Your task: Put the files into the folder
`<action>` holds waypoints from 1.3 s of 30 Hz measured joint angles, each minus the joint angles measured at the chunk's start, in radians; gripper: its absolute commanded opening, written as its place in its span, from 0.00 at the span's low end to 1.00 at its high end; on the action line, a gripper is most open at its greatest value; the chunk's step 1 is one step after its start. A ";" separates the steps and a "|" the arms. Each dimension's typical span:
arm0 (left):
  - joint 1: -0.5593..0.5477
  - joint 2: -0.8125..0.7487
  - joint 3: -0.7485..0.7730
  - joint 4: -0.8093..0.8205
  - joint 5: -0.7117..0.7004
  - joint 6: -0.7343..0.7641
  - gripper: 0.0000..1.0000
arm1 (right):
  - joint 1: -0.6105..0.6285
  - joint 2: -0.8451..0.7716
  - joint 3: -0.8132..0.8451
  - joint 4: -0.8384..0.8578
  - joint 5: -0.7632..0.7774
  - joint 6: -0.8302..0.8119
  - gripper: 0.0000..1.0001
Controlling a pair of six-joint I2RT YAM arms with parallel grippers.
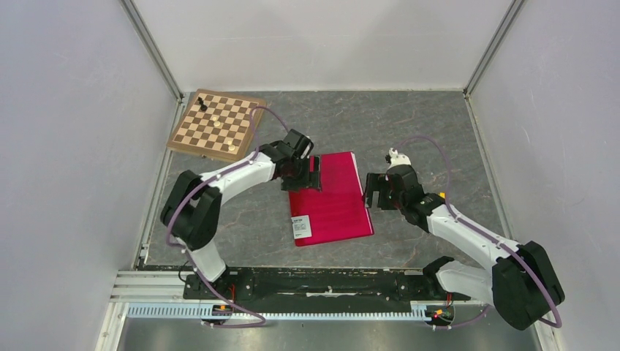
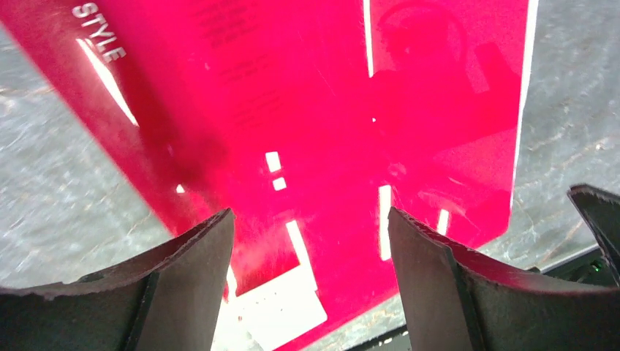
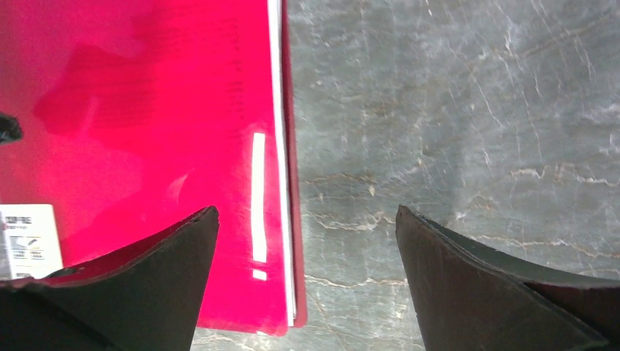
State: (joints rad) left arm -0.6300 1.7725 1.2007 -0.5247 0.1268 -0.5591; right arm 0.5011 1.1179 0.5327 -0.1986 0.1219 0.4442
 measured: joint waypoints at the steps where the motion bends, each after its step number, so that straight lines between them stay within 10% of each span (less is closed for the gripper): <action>1: -0.002 -0.027 0.000 -0.017 -0.008 0.005 0.83 | 0.000 0.003 0.014 -0.003 -0.005 -0.001 0.94; 18: 0.003 -0.457 0.045 -0.119 -0.150 0.038 0.87 | 0.000 0.039 0.234 0.056 -0.038 -0.011 0.98; 39: 0.024 -0.510 0.010 -0.154 -0.228 0.041 0.87 | 0.000 0.076 0.256 0.085 -0.046 -0.010 0.98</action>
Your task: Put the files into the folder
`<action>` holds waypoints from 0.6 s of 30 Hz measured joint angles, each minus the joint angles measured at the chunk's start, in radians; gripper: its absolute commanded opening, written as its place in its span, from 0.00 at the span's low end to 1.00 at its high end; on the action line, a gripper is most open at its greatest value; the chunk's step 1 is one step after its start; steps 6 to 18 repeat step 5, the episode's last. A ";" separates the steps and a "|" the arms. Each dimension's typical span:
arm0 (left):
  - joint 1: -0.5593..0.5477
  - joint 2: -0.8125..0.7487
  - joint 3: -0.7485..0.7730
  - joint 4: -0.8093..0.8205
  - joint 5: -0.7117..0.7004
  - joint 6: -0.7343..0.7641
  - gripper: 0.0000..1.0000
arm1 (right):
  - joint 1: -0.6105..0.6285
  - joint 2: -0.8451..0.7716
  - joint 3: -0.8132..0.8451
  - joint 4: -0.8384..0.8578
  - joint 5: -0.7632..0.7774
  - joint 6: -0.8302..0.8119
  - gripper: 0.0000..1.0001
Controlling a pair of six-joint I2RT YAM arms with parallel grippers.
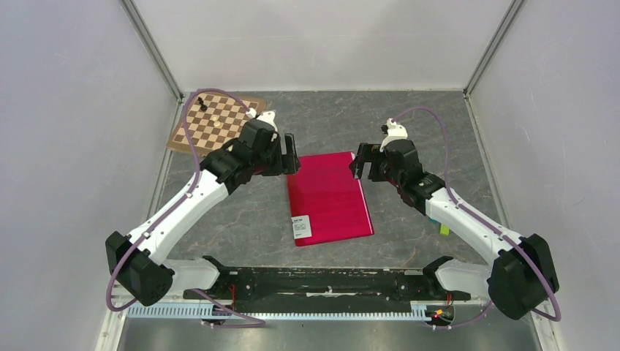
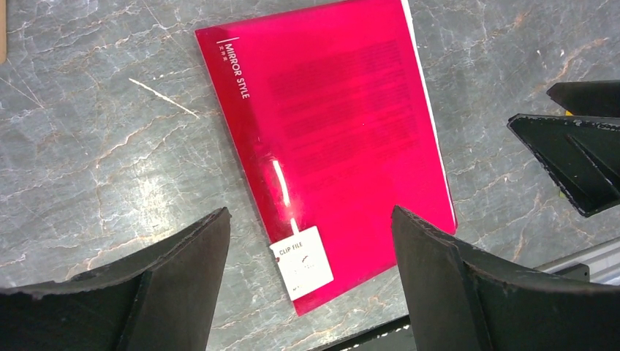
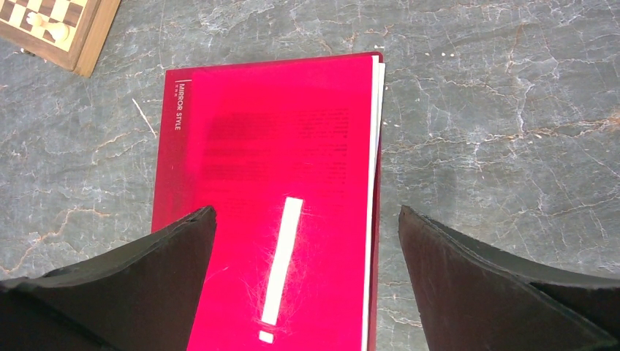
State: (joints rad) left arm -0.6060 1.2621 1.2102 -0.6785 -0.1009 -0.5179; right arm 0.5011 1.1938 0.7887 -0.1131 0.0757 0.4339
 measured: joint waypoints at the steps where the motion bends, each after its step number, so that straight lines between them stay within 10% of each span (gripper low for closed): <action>1: 0.000 0.000 -0.002 0.000 0.000 0.000 0.87 | 0.000 0.000 0.000 0.000 0.000 0.000 0.98; 18: 0.000 -0.002 -0.008 0.000 0.000 0.000 0.88 | 0.000 -0.003 0.000 0.000 0.000 0.000 0.98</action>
